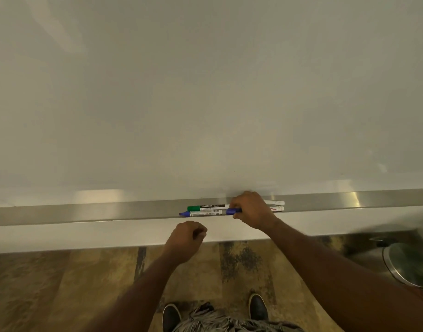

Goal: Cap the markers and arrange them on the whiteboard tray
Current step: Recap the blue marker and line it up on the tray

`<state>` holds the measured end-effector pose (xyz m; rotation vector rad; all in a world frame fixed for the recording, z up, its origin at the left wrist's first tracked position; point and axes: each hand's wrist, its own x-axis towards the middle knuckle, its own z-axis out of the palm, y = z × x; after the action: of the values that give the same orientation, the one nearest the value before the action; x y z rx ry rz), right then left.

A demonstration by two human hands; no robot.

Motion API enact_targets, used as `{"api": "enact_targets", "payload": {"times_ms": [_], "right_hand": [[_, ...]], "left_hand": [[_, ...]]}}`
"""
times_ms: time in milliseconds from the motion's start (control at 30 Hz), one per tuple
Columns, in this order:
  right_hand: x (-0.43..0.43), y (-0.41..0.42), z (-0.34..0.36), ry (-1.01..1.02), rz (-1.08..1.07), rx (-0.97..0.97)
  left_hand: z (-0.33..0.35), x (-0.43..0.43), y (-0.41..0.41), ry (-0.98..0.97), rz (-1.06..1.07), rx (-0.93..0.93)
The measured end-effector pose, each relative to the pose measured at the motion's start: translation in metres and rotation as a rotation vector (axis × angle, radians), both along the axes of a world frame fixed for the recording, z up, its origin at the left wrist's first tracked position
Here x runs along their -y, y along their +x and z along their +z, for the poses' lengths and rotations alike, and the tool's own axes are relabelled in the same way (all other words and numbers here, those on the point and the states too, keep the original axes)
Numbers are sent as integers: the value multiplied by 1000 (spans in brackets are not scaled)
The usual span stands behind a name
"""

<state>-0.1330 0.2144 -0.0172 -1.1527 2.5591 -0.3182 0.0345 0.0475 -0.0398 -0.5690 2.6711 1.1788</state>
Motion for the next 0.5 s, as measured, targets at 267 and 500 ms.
{"api": "enact_targets", "payload": {"times_ms": [267,500], "right_hand": [[15,27,7,-364,-92,252],[40,36,8,-373,-41,268]], "left_hand": [[18,-8,-25,395,304,-130],[16,16,-20,438,421,-180]]}}
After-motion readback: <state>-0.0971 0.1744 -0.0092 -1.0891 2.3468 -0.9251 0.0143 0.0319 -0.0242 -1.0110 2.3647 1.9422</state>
